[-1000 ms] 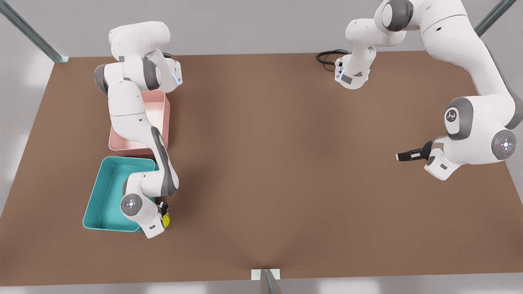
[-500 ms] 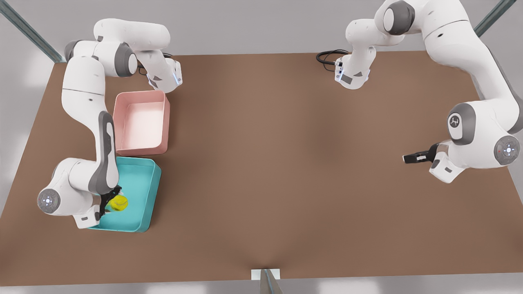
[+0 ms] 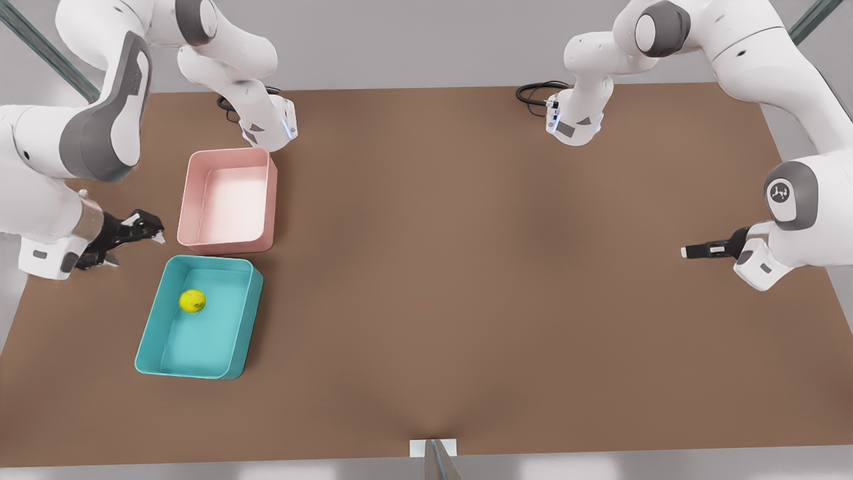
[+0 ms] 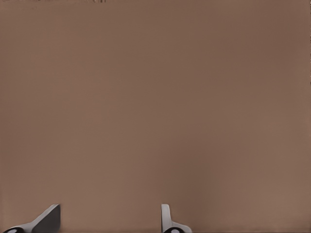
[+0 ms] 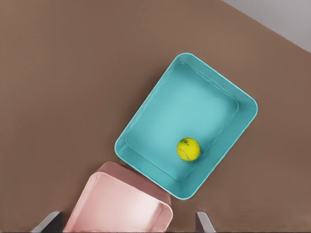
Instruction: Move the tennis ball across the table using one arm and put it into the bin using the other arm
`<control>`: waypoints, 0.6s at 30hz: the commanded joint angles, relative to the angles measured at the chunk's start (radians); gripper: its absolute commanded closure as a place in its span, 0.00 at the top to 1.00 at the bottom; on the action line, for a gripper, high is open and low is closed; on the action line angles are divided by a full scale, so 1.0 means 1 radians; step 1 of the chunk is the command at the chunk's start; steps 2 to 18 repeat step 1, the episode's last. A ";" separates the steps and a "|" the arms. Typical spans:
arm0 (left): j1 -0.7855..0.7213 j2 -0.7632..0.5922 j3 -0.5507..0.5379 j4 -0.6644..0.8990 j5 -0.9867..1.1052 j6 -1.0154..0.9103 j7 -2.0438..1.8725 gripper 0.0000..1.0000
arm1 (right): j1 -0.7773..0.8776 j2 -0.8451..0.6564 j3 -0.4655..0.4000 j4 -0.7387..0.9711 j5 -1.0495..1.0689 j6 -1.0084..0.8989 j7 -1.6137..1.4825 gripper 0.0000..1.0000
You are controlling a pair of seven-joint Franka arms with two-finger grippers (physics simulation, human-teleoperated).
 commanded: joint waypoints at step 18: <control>0.000 -0.002 -0.002 0.001 0.000 -0.004 0.138 1.00 | -0.011 -0.039 0.007 -0.045 -0.009 -0.088 0.776 1.00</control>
